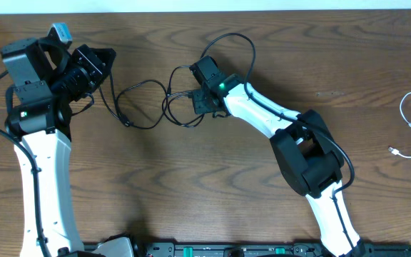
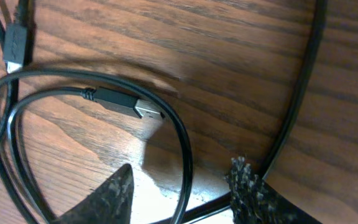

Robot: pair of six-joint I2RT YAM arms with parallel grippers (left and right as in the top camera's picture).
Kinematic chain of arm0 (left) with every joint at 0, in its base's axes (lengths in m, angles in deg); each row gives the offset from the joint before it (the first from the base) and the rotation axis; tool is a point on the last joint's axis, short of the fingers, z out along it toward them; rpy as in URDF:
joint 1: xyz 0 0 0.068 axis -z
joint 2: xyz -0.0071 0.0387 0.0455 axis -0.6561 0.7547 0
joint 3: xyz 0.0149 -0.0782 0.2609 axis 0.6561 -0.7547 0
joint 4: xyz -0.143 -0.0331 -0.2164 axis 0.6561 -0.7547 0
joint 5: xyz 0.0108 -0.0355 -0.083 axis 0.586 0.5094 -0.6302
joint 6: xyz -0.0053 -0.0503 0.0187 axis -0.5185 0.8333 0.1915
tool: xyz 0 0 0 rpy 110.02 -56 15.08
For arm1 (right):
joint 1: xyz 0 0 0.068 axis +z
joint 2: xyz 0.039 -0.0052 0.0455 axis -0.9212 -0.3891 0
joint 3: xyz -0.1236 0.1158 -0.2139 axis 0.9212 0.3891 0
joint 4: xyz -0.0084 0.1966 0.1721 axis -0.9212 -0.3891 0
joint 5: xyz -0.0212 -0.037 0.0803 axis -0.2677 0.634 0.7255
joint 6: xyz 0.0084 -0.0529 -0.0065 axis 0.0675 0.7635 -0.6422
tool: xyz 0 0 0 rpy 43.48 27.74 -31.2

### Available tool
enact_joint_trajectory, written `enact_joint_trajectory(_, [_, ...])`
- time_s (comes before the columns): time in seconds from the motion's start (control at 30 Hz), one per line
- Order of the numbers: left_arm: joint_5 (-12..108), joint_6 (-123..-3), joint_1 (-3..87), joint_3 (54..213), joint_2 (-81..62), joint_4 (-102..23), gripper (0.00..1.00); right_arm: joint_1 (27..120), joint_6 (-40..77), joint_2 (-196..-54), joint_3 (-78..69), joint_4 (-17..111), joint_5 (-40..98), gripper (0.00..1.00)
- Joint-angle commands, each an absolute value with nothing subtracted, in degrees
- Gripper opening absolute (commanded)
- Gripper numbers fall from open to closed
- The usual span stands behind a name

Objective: Untangle cables

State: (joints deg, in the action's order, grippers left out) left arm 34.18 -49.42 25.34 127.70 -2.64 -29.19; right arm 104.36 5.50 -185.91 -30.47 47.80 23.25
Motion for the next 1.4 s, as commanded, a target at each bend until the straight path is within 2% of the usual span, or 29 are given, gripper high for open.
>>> enact_joint_trajectory(0.0, [33.53,-49.6,25.06,128.22,-3.8,-29.26,0.07,105.08,0.56,-187.64,-30.45,45.11,20.91,0.41])
enact_joint_trajectory(0.07, [33.55,-49.6,25.08,128.22,-3.8,-29.41,0.07,105.3,0.53,-187.66,-30.45,44.12,20.76,0.34])
enact_joint_trajectory(0.3, [35.28,-49.62,25.06,128.07,-3.8,-31.99,0.07,109.45,-1.52,-188.36,-30.45,38.81,16.47,0.31])
enact_joint_trajectory(0.4, [36.37,-49.62,25.06,127.61,-3.8,-32.38,0.07,109.95,-1.52,-188.36,-30.58,36.69,16.78,0.13])
enact_joint_trajectory(0.43, [36.35,-49.62,25.06,127.52,-3.8,-32.56,0.07,109.69,-1.52,-188.36,-31.19,35.62,17.13,0.04])
enact_joint_trajectory(0.47, [36.35,-49.62,25.06,127.52,-3.8,-32.65,0.07,109.43,-1.5,-188.36,-31.6,35.03,17.41,0.01])
enact_joint_trajectory(0.67, [39.32,-49.86,25.06,127.52,-3.8,-34.24,0.07,103.92,6.55,-188.29,-38.1,25.37,17.74,0.01])
enact_joint_trajectory(0.8, [42.21,-49.86,25.06,127.52,-3.8,-35.36,0.07,99.57,10.15,-188.29,-39.84,20.19,11.27,0.01])
enact_joint_trajectory(0.9, [45.73,-49.84,24.86,127.52,-3.8,-35.27,0.07,92.67,13.54,-188.29,-39.82,16.26,5.94,0.01])
enact_joint_trajectory(1.07, [52.09,-49.8,21.56,127.52,-3.8,-35.12,0.07,81.41,16.18,-188.29,-38.99,15.86,6.03,0.01])
enact_joint_trajectory(1.37, [64.68,-49.32,14.46,127.52,-3.8,-35.16,0.08,68.14,18.65,-188.29,-35.65,19.1,13.09,0.01])
